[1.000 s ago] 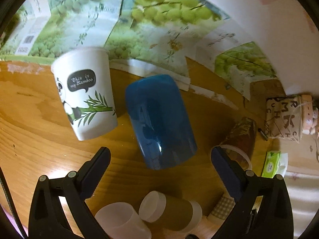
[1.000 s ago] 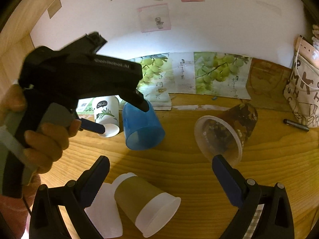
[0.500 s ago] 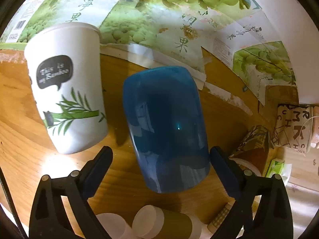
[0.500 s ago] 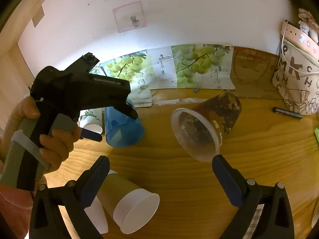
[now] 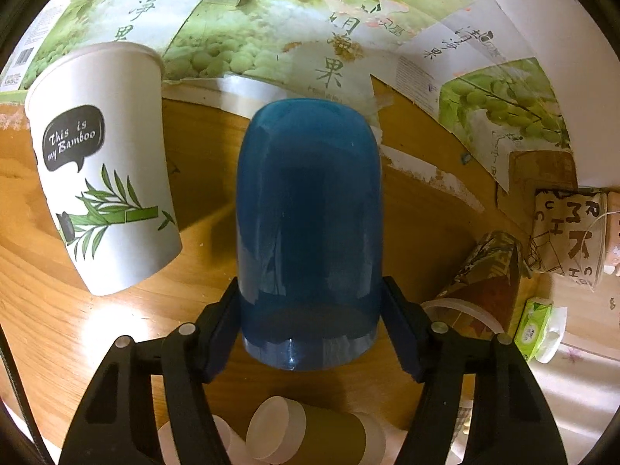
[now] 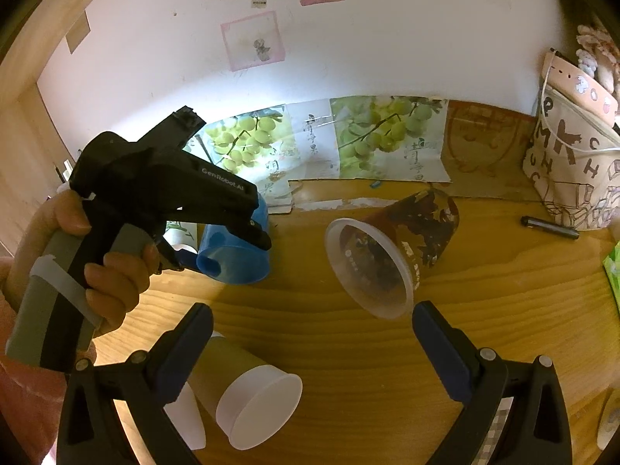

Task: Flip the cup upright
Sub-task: 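Close the left gripper around the blue cup's body, then lift the blue cup with the left gripper and rotate it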

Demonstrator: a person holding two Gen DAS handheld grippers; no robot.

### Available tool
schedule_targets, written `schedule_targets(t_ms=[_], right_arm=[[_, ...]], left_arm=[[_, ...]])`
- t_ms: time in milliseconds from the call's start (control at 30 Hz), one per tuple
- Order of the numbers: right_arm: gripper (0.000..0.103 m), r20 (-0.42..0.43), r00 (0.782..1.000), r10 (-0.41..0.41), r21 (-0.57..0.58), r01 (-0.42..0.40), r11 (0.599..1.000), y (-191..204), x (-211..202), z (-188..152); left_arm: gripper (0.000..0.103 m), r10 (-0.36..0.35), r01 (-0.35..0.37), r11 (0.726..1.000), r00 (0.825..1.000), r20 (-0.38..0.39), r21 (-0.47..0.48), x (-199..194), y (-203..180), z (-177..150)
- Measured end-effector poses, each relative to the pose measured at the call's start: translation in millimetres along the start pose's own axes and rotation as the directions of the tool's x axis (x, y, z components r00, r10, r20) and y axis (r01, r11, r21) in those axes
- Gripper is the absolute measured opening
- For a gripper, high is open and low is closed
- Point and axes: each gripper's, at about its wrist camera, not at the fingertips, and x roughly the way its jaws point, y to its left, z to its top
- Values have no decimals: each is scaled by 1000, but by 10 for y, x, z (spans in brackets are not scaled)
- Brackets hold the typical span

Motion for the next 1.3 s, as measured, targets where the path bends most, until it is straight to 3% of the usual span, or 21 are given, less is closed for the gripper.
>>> schedule_targets(t_ms=[200, 733, 1100, 1300], right_arm=[[103, 10, 1000, -9, 4, 9, 1000, -7, -80, -43], [103, 62, 998, -2, -50, 5, 999, 165, -588, -234], [103, 68, 998, -2, -109, 9, 994, 124, -994, -608], [103, 78, 997, 18, -148, -6, 989, 111, -1260, -873]], left_arm=[[71, -3, 3, 1000, 1000, 13, 27, -2, -26, -5], [71, -15, 0, 993, 992, 126, 120, -571, -87, -375], [71, 21, -67, 971, 980, 198, 230, -923, -229, -1084], [71, -14, -63, 946, 972, 235, 317, -1117, -310, -1598]])
